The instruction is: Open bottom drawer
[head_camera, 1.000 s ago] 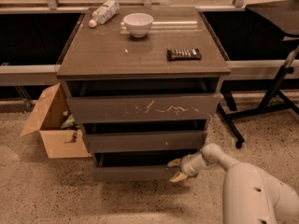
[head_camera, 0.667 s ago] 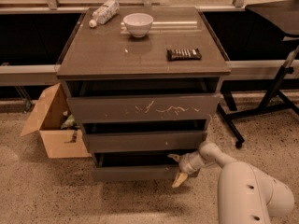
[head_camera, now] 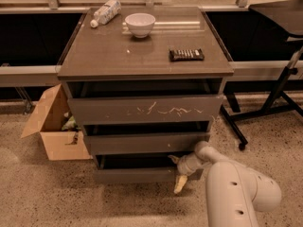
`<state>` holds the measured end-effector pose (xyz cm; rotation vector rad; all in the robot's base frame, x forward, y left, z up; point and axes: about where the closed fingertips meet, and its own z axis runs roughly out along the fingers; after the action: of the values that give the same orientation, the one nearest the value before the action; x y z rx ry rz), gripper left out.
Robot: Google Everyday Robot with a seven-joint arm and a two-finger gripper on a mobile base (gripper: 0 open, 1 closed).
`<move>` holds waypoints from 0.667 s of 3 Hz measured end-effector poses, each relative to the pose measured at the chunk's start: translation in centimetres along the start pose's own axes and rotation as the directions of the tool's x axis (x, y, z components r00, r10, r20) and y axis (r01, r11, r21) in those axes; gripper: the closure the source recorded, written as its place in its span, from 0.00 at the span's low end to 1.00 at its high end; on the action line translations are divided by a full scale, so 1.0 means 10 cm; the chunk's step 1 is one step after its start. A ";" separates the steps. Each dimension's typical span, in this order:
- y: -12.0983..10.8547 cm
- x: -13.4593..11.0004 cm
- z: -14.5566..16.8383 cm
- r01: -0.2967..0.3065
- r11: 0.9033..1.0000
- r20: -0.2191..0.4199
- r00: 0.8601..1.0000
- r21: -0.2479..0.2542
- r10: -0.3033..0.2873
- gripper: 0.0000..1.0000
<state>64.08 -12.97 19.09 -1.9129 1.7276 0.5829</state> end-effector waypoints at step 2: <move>0.20 -0.21 0.26 0.047 0.990 0.008 0.999 -0.133 -0.047 0.50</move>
Offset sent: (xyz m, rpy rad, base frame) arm -0.0336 0.0414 -0.0025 -0.0109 0.1004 0.1743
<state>61.87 -9.86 18.20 -2.0353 1.6736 0.6998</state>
